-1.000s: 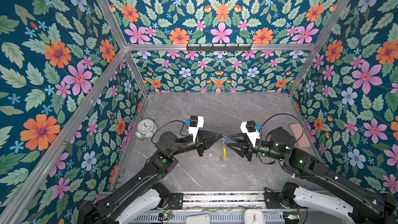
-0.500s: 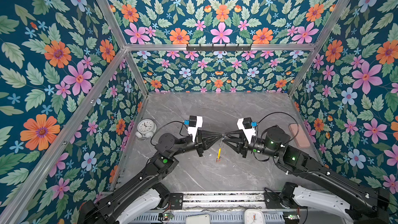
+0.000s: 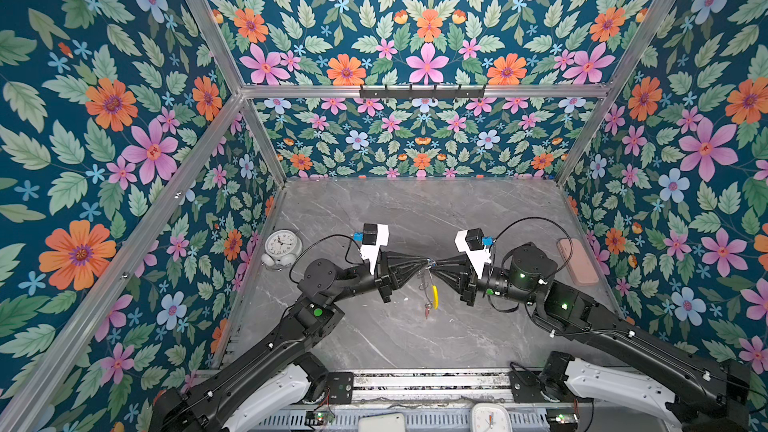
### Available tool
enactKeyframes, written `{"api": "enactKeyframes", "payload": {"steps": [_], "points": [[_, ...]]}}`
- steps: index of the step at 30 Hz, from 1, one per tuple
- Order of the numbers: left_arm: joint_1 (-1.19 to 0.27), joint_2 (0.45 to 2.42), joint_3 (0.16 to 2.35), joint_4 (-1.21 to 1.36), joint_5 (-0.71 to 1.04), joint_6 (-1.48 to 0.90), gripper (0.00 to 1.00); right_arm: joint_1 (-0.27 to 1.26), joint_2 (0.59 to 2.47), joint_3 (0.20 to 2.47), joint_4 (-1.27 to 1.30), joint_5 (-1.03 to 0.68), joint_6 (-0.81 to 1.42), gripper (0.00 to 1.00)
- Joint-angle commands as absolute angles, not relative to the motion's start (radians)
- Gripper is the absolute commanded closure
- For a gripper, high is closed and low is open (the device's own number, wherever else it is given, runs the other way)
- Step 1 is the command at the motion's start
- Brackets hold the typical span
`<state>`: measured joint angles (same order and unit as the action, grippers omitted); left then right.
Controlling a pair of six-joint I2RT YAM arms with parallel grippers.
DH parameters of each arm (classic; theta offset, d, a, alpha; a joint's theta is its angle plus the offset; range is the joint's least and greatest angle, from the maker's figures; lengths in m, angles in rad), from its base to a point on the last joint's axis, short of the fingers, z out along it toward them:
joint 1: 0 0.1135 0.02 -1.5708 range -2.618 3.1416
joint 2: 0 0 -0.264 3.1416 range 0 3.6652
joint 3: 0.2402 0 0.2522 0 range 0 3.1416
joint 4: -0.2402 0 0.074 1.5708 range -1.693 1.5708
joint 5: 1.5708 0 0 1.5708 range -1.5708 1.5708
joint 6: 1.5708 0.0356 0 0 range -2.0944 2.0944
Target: Remove the keys from the keyring
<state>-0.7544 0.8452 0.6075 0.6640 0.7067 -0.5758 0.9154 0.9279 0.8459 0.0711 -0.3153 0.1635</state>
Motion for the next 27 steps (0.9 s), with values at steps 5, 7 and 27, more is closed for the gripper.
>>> {"api": "enactKeyframes", "payload": {"steps": [5, 7, 27], "points": [[-0.753, 0.828, 0.599, 0.732, 0.668, -0.587, 1.00, 0.921, 0.920, 0.843, 0.084, -0.325, 0.143, 1.00], [-0.753, 0.828, 0.597, 0.747, 0.665, -0.600, 1.00, 0.923, 0.920, 0.843, 0.074, -0.327, 0.140, 1.00], [-0.752, 0.825, 0.607, 0.719, 0.689, -0.597, 1.00, 0.999, 0.920, 0.829, -0.039, -0.245, 0.058, 1.00]]}}
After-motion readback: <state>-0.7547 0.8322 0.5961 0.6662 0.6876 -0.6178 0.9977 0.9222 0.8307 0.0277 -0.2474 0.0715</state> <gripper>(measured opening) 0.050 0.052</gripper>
